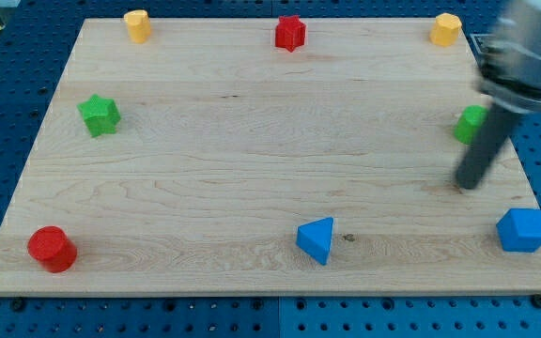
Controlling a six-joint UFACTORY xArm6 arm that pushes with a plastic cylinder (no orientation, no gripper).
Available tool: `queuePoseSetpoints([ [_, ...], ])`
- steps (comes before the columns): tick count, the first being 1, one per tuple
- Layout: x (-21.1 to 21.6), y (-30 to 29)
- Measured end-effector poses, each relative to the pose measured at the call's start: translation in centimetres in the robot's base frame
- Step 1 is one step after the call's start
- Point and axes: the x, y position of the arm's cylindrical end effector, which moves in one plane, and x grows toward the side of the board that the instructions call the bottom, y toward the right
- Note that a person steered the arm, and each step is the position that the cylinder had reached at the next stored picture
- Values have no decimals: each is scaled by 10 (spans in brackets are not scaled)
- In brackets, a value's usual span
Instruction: Push the blue cube diagonally towards the top right side of the blue triangle
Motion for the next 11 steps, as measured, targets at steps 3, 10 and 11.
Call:
queuePoseSetpoints([
  [3, 87, 67],
  [10, 72, -16],
  [11, 54, -24],
])
